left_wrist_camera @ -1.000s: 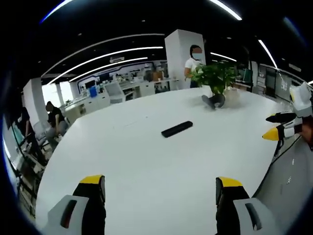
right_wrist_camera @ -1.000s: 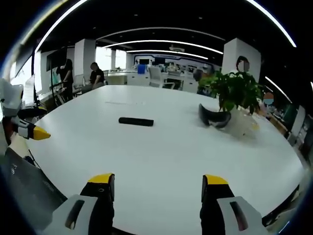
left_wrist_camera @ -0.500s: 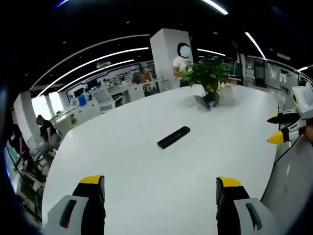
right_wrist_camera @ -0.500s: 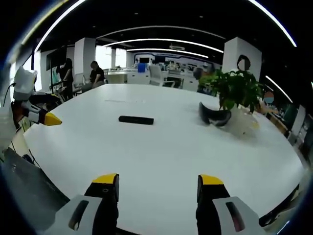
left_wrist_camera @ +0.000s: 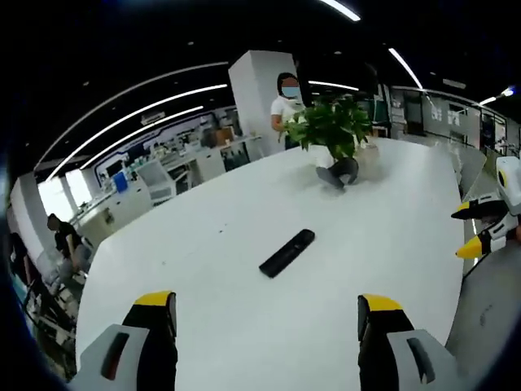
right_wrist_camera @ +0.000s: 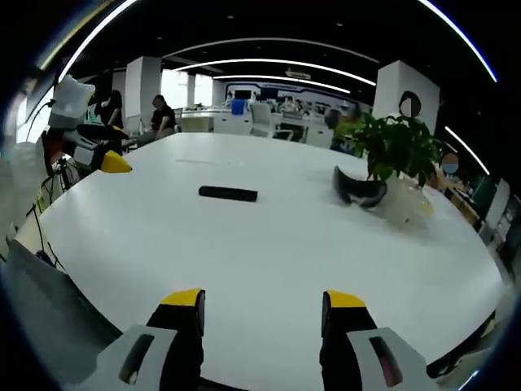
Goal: Press the specified remote control buttons in sequence, fully releasing each button before pressing the next.
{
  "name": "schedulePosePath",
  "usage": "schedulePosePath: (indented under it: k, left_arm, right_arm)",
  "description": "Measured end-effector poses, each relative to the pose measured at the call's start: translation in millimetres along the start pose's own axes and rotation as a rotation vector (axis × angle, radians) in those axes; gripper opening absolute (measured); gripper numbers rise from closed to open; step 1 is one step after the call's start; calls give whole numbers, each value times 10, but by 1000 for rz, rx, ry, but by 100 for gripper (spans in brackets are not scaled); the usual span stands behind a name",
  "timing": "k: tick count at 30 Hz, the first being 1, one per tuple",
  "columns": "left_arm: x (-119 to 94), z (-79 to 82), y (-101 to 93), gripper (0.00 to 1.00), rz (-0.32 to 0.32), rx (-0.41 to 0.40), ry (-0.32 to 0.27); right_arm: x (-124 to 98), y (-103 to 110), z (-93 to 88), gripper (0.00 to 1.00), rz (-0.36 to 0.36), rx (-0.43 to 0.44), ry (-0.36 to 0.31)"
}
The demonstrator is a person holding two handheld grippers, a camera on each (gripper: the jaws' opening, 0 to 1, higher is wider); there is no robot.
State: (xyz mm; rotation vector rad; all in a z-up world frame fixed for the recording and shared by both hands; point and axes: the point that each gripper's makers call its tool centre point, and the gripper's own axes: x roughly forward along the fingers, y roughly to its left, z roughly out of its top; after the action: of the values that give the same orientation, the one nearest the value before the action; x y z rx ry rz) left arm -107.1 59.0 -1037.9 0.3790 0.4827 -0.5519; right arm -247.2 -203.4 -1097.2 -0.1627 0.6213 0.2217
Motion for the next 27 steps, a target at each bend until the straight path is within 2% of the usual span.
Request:
schedulePosePath:
  k: [3,11,19,23,27]
  left_arm:
    - [93,66,-7,95,-18,6,0]
    - [394,237,-29,93,-70,86,20]
    - [715,218,-15,90,-123,164,81]
    - [923,215,9,89,-147,208,100]
    - [1103,216,-47,87,-196,241,101]
  right_arm:
    - [5,15,-14,53,8,-2,10]
    - [17,35,-54,47,15,-13,37]
    - [23,37,-77,45,14,-12,52]
    - [37,50,-105,44,17,-20,68]
    - [49,65,-136,42,22,-28,88]
